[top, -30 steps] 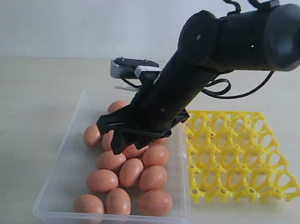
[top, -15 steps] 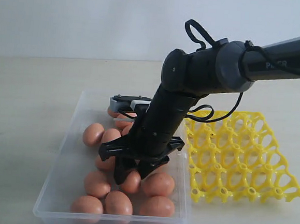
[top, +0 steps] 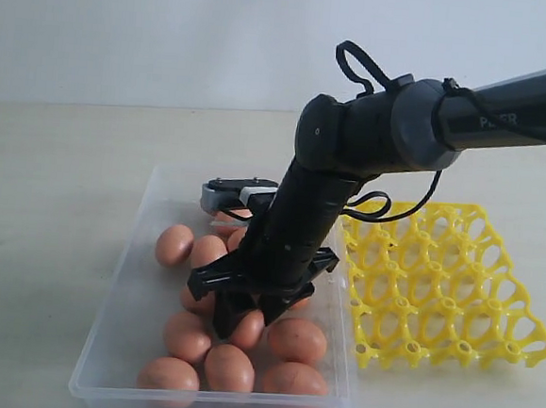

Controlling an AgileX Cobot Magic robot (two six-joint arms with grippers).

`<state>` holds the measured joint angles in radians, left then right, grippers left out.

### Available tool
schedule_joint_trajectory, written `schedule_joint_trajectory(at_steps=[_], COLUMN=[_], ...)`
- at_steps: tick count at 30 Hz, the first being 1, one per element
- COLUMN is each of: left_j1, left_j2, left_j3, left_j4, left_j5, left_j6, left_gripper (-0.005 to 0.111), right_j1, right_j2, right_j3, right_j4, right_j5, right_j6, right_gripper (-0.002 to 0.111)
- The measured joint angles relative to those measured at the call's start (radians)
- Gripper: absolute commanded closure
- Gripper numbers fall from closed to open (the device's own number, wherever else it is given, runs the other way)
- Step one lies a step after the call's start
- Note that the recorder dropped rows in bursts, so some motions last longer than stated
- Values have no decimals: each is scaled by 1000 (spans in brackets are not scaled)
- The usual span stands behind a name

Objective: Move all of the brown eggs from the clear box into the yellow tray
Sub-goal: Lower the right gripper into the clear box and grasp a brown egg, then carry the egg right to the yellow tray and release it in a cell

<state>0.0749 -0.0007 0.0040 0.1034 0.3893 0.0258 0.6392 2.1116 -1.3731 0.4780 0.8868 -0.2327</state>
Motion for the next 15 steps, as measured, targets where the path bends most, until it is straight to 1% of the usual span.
schedule_joint_trajectory(at_steps=[1,3,4,7,11,15], left_j1=[0,0,0,0,0,0], left_j2=[0,0,0,0,0,0], left_j3=[0,0,0,0,0,0], left_j4=[0,0,0,0,0,0], left_j5=[0,0,0,0,0,0], left_j6=[0,0,0,0,0,0], left_gripper=[107,107,107,107,107,107], right_j1=[0,0,-2,-2,7,11], right_j2=[0,0,0,0,-4,-50], right_j3=[0,0,0,0,0,0], right_j4=[0,0,0,0,0,3], right_j5=[-4,-14,-17,-29,-40,-44], right_j6=[0,-5,-9,-31,-94,-118], right_gripper=[59,69,77,107,108,108])
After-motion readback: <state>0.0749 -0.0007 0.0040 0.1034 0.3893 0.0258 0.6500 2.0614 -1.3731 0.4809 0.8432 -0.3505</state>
